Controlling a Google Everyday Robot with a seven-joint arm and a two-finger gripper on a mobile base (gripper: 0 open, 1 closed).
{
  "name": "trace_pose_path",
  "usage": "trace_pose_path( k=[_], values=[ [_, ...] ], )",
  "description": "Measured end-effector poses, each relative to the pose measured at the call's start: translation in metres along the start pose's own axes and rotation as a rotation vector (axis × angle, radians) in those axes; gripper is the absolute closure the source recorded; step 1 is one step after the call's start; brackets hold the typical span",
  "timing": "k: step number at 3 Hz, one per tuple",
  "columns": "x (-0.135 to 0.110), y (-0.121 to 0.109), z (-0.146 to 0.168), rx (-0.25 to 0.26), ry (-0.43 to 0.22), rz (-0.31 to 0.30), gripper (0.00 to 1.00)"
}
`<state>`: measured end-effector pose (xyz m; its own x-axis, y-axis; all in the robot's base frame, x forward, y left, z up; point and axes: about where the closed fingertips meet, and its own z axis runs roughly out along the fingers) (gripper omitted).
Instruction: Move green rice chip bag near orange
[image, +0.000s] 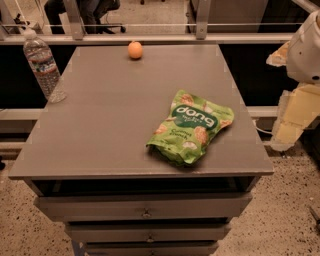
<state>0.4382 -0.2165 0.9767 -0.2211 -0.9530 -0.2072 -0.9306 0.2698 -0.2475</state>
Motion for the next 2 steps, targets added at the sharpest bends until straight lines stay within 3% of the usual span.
trace_pose_path(
  k=[1,2],
  values=[
    [0.0,0.0,0.0,0.0,0.0,0.0,0.0],
    [-0.0035,-0.0005,0.0063,-0.009,-0.04,0.002,0.0]
  ],
)
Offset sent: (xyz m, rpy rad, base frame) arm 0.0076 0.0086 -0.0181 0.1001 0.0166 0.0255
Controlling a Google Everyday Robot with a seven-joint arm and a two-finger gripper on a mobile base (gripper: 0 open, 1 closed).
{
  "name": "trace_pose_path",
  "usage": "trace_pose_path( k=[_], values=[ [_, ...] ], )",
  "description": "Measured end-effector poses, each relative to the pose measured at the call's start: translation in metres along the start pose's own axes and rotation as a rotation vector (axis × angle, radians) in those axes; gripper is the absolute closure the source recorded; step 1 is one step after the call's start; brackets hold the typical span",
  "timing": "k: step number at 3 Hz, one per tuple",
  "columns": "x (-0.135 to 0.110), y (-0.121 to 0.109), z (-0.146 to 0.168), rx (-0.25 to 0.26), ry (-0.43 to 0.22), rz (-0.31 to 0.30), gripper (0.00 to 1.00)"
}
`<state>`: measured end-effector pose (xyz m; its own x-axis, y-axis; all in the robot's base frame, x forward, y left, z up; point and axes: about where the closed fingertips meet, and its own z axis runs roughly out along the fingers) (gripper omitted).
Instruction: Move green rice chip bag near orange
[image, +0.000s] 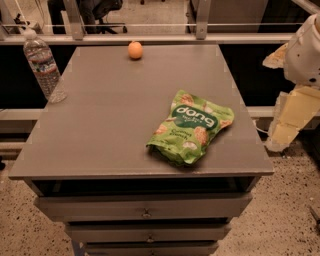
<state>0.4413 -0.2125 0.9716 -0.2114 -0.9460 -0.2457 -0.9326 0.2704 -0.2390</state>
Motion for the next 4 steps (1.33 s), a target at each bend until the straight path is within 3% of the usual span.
trace_pose_path(
  k=[2,4],
  values=[
    [-0.042,0.005,0.07,-0.064,-0.138,0.141,0.0],
    [-0.099,0.024,0.118,-0.092,-0.215,0.217,0.0]
  ],
)
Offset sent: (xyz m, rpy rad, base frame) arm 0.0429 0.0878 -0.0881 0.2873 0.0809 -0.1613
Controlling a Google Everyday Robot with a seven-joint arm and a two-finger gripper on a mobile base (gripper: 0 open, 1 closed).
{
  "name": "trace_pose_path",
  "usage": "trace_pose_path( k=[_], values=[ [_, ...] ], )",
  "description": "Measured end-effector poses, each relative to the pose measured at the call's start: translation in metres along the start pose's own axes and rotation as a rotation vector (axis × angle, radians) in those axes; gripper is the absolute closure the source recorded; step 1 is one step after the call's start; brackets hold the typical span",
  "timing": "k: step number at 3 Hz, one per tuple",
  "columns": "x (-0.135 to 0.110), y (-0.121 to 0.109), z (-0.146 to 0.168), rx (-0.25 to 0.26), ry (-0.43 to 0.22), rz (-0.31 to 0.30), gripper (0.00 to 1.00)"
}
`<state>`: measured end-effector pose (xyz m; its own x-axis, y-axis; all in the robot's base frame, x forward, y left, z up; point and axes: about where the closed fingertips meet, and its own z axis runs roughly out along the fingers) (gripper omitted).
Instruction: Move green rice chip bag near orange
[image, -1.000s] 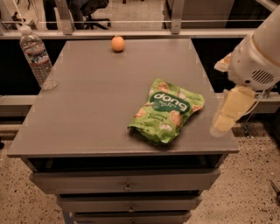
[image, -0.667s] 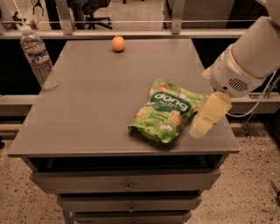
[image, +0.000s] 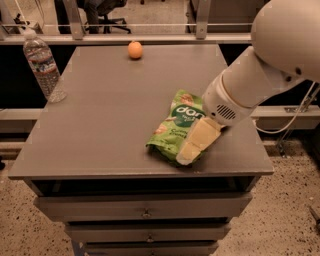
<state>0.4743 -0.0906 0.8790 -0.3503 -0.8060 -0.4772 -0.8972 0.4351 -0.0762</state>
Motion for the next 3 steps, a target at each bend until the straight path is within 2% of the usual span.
trace_pose_path(
  k=[1,2,3],
  values=[
    [-0.004,0.014,0.02,-0.018,-0.011,0.02,0.0],
    [-0.006,0.02,0.037,-0.008,-0.019,0.023,0.16],
    [-0.006,0.019,0.043,0.011,-0.022,0.024,0.39]
  ],
)
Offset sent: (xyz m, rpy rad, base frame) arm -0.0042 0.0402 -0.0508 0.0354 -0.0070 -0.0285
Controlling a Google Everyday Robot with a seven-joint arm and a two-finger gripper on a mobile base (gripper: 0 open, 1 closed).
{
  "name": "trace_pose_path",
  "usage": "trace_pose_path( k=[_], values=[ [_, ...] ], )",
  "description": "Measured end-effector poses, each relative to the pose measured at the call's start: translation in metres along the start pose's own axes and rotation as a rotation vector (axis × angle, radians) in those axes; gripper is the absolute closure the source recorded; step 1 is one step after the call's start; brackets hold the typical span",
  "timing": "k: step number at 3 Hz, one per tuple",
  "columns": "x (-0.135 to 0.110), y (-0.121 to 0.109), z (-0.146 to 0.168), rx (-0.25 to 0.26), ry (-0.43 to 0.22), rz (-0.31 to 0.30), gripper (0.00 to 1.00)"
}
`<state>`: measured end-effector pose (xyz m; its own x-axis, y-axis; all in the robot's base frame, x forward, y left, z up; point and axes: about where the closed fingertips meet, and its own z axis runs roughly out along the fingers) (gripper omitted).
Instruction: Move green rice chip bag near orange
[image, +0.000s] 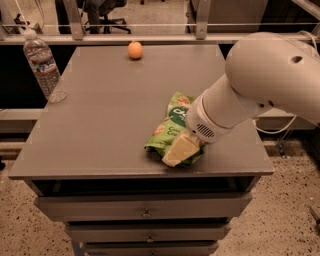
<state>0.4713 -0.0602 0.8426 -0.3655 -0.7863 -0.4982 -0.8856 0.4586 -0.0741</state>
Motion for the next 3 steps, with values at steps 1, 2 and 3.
trace_pose_path(
  k=[1,2,3],
  values=[
    [-0.001,-0.004,-0.002,0.026,0.0,-0.008,0.63],
    [-0.002,-0.01,-0.008,0.052,0.002,-0.02,0.87],
    [-0.003,-0.03,-0.027,0.11,0.01,-0.04,1.0]
  ],
)
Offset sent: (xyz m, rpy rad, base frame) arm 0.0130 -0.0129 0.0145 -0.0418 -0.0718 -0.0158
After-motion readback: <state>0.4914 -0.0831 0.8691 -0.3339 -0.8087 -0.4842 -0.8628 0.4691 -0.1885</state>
